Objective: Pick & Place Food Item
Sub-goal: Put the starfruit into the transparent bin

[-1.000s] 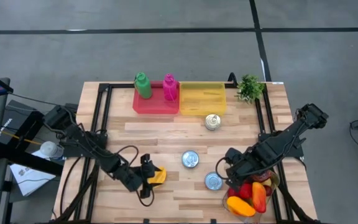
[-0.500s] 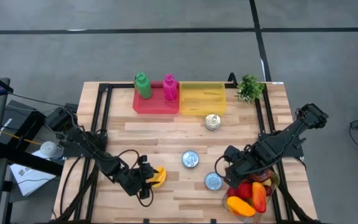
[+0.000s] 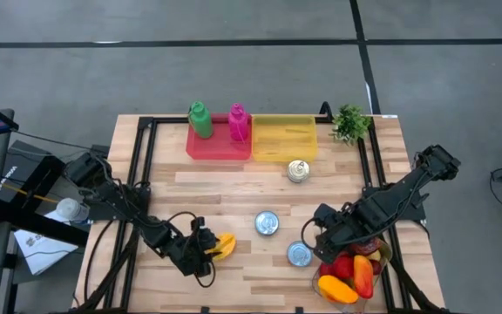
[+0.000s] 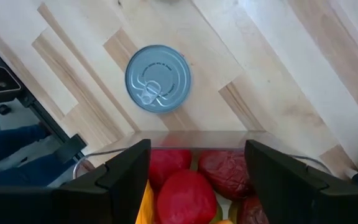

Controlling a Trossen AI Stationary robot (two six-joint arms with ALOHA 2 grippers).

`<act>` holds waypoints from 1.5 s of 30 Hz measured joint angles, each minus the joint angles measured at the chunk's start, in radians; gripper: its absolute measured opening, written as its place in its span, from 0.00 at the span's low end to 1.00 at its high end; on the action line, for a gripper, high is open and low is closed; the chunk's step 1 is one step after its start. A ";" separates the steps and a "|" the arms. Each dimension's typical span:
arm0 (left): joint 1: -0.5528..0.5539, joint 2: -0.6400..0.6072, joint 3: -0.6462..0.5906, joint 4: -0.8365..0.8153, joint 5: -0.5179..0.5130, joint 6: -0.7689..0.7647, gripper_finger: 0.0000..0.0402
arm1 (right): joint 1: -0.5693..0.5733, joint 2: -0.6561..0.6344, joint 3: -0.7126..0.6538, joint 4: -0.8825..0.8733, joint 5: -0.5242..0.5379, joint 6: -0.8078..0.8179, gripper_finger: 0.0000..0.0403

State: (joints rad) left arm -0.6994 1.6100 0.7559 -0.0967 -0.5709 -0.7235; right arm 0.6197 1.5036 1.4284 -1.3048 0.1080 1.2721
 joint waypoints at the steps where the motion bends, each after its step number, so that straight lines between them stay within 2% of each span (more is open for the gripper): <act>1: 0.000 0.000 0.000 -0.002 0.000 0.000 0.44 | 0.000 0.000 0.000 0.000 0.004 0.000 0.63; 11: 0.024 -0.001 0.000 -0.044 0.007 0.000 0.25 | 0.000 0.000 0.000 0.000 0.025 0.000 0.63; 19: 0.055 -0.002 0.002 -0.042 0.050 0.000 0.03 | 0.001 0.000 0.000 0.005 0.036 0.003 0.63; 25: 0.068 -0.037 -0.001 -0.056 0.080 -0.015 0.02 | 0.001 0.000 0.000 0.023 0.036 0.003 0.63; 30: 0.098 -0.187 -0.001 -0.119 0.080 -0.015 0.01 | 0.001 0.000 0.000 0.050 0.045 0.002 0.63; 35: 0.153 -0.408 -0.001 -0.133 0.087 -0.073 0.01 | 0.001 0.000 0.000 0.075 0.058 0.002 0.63; 42: 0.185 -0.747 0.000 0.070 0.116 -0.089 0.01 | 0.002 0.000 0.000 0.095 0.077 0.000 0.63; 45: 0.183 -0.859 0.000 0.193 0.165 -0.071 0.01 | 0.002 0.000 0.000 0.115 0.080 0.000 0.63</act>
State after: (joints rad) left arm -0.5166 0.7515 0.7555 0.0961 -0.4056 -0.7942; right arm 0.6212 1.5040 1.4281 -1.1895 0.1884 1.2720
